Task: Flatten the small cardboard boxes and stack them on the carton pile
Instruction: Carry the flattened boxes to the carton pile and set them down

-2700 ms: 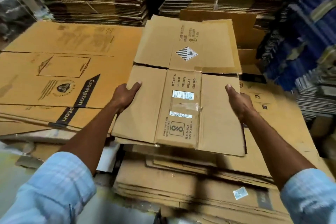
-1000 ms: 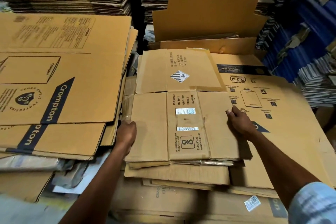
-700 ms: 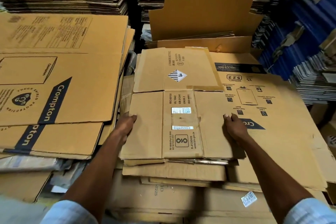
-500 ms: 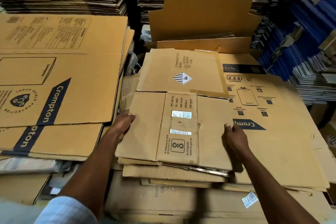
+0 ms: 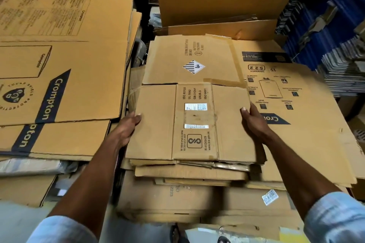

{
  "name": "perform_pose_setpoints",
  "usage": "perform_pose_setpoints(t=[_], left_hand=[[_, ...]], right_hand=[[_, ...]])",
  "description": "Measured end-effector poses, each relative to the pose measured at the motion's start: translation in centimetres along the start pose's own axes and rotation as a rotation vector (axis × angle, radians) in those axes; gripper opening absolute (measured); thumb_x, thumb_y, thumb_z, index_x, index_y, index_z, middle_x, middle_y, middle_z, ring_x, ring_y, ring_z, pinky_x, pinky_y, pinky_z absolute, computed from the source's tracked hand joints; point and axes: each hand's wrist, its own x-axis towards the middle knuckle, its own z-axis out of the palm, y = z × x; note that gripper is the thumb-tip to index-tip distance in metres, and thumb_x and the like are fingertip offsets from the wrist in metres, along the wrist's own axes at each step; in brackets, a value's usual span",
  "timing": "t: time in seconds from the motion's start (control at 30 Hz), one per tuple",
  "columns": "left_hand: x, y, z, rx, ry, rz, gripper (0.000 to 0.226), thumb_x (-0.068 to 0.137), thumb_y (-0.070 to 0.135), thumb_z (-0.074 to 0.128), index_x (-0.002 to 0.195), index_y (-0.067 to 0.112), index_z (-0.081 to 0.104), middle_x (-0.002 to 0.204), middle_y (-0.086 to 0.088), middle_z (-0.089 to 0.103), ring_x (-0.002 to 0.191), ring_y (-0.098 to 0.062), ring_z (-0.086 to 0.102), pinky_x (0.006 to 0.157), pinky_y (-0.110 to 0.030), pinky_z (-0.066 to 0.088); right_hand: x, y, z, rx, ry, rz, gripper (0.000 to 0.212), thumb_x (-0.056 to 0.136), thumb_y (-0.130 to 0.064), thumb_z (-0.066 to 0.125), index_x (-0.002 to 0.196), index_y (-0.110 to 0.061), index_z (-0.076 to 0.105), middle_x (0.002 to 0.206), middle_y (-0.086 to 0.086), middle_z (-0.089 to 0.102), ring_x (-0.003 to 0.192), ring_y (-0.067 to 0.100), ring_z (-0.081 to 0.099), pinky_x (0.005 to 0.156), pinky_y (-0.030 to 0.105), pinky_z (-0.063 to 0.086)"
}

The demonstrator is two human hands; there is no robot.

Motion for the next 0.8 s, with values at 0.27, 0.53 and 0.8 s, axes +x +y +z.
perform_pose_setpoints(t=[0.27,0.53,0.8], left_hand=[[1.4,1.3,1.1,0.260,0.176,0.138,0.041,0.107,0.036,0.050,0.139,0.013,0.062,0.136,-0.009,0.065,0.124,-0.031,0.060,0.112,-0.047,0.045],[2.2,4.0,2.8,0.415,0.178,0.192,0.044,0.113,0.028,0.038,0.151,0.008,0.048,0.152,-0.011,0.049,0.140,-0.029,0.044,0.099,-0.024,0.030],[0.3,1.0,2.3,0.434,0.296,0.111,0.058,0.106,0.045,0.050,0.140,0.000,0.059,0.144,-0.021,0.058,0.132,-0.038,0.055,0.102,-0.036,0.044]], right_hand=[[-4.1,-0.1,0.0,-0.070,0.152,0.034,0.027,0.107,-0.032,0.050,0.121,-0.011,0.060,0.110,0.005,0.062,0.105,0.027,0.057,0.088,0.040,0.044],[-6.2,2.3,1.6,-0.012,0.286,0.076,0.028,0.102,-0.032,0.058,0.121,-0.012,0.060,0.116,0.009,0.064,0.106,0.028,0.059,0.086,0.033,0.043],[-6.0,2.5,1.5,0.040,0.240,0.152,0.043,0.104,-0.042,0.051,0.128,-0.008,0.062,0.126,0.018,0.066,0.115,0.038,0.060,0.091,0.039,0.042]])
